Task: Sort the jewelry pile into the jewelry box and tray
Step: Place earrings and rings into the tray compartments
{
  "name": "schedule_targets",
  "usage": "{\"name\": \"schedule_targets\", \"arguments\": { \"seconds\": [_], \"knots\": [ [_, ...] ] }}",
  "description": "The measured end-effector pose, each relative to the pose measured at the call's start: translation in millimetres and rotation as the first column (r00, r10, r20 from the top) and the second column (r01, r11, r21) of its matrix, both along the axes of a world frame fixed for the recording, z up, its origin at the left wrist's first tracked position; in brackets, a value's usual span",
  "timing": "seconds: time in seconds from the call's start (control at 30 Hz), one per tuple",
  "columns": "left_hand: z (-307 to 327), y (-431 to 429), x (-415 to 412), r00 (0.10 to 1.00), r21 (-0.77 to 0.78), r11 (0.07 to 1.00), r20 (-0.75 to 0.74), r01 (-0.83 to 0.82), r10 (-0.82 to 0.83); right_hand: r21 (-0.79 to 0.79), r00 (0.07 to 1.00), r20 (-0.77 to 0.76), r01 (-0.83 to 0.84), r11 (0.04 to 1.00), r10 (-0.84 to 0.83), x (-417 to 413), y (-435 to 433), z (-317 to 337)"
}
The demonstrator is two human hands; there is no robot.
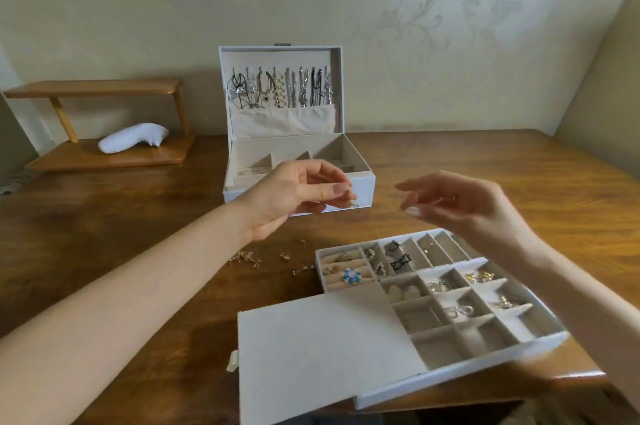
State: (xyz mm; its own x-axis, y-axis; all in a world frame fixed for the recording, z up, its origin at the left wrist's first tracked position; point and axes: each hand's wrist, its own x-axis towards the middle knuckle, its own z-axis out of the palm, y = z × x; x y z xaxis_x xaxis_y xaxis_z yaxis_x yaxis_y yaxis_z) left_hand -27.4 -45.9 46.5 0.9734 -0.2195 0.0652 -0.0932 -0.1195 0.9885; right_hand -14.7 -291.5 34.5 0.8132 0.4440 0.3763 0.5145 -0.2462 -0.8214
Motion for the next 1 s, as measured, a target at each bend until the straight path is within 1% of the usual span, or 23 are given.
{"name": "schedule_targets", "arguments": {
  "seconds": [0.1,0.2,0.3,0.4,0.5,0.57,0.67,0.73,0.8,0.9,1.0],
  "knots": [
    [0,-26,1,0.999,-0.086,0.996,-0.039,0.029,-0.032,0.094,0.991,-0.091,-0.085,0.992,0.093,-3,19,2],
    [2,-42,-1,0.998,-0.122,0.993,-0.056,0.007,-0.014,0.185,0.983,-0.139,-0.096,0.978,0.123,-4,22,3],
    [2,-50,-5,0.999,-0.072,0.997,-0.049,-0.011,0.008,0.226,0.983,-0.149,-0.070,0.972,0.106,-5,20,2],
    [-1,-55,-9,0.998,-0.039,0.999,-0.059,-0.020,0.018,0.210,0.984,-0.161,-0.046,0.977,0.081,-7,18,0],
    [-3,-57,-11,0.997,-0.026,1.000,-0.076,0.005,-0.007,0.184,0.982,-0.178,-0.032,0.982,0.065,-7,16,-1],
    [-3,-56,-11,0.998,0.024,1.000,-0.062,0.002,0.000,0.191,0.976,-0.208,-0.022,0.981,0.063,-6,13,-1],
    [-2,-54,-11,0.999,0.070,0.997,-0.036,-0.007,0.010,0.266,0.958,-0.266,-0.036,0.963,0.109,-5,10,-3],
    [-2,-54,-13,0.999,0.080,0.997,-0.035,0.024,-0.021,0.328,0.942,-0.294,-0.060,0.943,0.163,-4,9,-3],
    [-2,-53,-14,0.999,0.089,0.995,-0.030,0.047,-0.045,0.350,0.928,-0.320,-0.070,0.934,0.190,-4,9,-3],
    [-2,-50,-15,0.999,0.128,0.991,0.019,0.024,-0.027,0.348,0.917,-0.355,-0.053,0.936,0.184,-4,9,-3],
    [-1,-46,-15,0.997,0.156,0.988,0.072,0.008,-0.020,0.339,0.929,-0.341,-0.020,0.940,0.143,-3,9,-2]
  ]
}}
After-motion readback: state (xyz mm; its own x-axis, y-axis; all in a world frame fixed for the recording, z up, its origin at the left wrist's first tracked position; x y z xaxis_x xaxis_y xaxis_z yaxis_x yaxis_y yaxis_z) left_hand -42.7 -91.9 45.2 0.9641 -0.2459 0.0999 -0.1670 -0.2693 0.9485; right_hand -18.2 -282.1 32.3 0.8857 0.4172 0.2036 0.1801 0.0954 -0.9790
